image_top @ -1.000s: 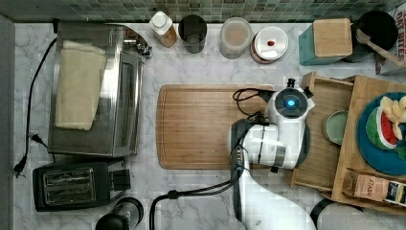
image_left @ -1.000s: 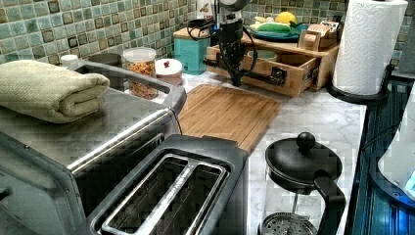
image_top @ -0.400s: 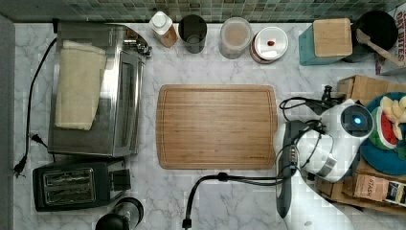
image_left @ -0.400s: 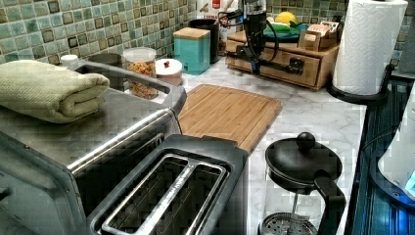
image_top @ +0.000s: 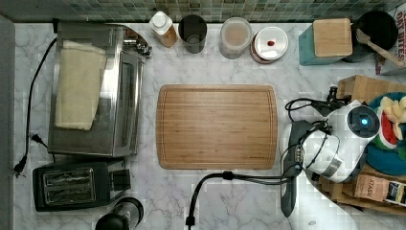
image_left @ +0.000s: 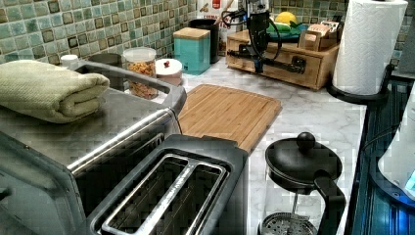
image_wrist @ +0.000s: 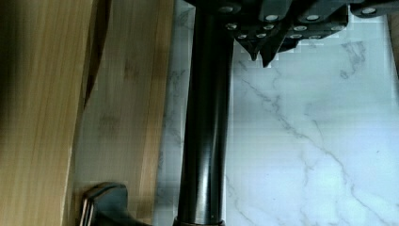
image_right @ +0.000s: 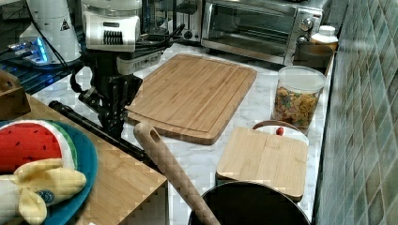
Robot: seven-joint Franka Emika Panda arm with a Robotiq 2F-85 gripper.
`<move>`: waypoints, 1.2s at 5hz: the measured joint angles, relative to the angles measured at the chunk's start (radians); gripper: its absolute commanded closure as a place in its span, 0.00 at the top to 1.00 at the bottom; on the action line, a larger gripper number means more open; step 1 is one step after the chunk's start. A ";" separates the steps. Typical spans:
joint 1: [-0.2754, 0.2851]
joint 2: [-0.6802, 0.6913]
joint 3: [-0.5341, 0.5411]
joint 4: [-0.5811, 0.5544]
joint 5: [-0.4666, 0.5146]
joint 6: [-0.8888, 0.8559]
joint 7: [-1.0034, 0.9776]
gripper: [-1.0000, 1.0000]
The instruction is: Close the drawer.
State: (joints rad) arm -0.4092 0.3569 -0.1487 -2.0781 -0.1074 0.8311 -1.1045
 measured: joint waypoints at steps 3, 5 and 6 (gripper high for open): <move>0.017 0.008 -0.013 0.010 0.000 -0.003 0.000 0.00; 0.021 0.009 -0.017 0.010 0.000 -0.004 0.001 0.00; 0.028 0.009 -0.025 0.010 0.010 -0.004 0.001 0.00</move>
